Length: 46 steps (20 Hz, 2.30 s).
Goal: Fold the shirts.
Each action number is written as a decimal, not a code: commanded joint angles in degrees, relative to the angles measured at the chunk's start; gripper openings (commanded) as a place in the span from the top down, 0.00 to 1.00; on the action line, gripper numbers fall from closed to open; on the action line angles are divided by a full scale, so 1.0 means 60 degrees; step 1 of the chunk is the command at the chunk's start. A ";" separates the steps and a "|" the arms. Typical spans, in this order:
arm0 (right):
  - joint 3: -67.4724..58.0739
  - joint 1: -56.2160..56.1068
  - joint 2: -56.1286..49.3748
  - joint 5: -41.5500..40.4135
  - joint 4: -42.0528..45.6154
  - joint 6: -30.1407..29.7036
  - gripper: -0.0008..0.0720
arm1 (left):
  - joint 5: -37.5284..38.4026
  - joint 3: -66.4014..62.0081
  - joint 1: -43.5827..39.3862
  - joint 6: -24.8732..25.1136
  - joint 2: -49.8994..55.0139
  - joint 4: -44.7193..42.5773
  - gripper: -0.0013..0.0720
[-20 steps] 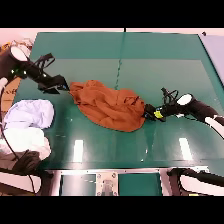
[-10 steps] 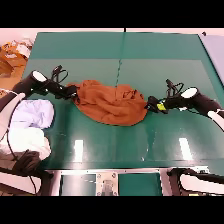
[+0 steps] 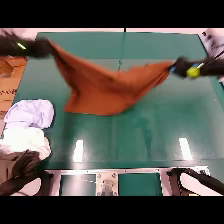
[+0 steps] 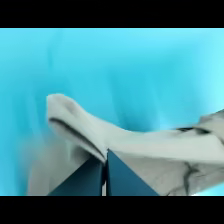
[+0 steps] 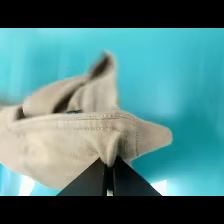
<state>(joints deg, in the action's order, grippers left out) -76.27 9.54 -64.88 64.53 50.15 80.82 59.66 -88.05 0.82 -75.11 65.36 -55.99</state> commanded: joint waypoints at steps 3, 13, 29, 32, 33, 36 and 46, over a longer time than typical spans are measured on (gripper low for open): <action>-0.2823 0.0291 0.2670 0.0219 0.0062 -0.0091 0.97 | 0.0135 -0.3173 0.0011 -0.0259 -0.2805 -0.0040 0.96; -0.0958 0.0288 0.4951 0.1122 0.0674 -0.0091 0.97 | 0.1650 -0.2758 0.0011 0.0350 -0.2193 -0.0484 0.95; 0.5424 0.2178 -0.0648 -0.4998 0.0004 -0.1337 0.71 | -0.3541 0.0317 -0.1934 0.2739 0.5719 0.2787 0.43; 0.3952 0.3468 -0.0940 -0.2907 0.0004 -0.1337 0.48 | -0.0634 -0.1060 -0.0998 0.2171 0.5701 0.2269 0.10; 0.3756 0.3821 -0.0871 -0.2095 -0.0004 -0.1337 0.48 | 0.0692 -0.1555 -0.0623 0.1705 0.5701 0.1989 0.10; 0.4105 0.4197 -0.0630 -0.0386 0.0033 -0.1749 0.48 | 0.3344 -0.2208 0.0255 0.0922 0.5701 0.1894 0.55; 0.7825 0.4051 -0.0535 -0.0554 -0.0623 -0.1654 0.40 | 0.3432 0.2288 0.0608 0.0525 0.2528 0.0688 0.96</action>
<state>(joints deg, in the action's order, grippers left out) -33.74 33.87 -68.01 62.22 48.80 70.91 83.46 -86.85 3.86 -71.16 89.54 -47.29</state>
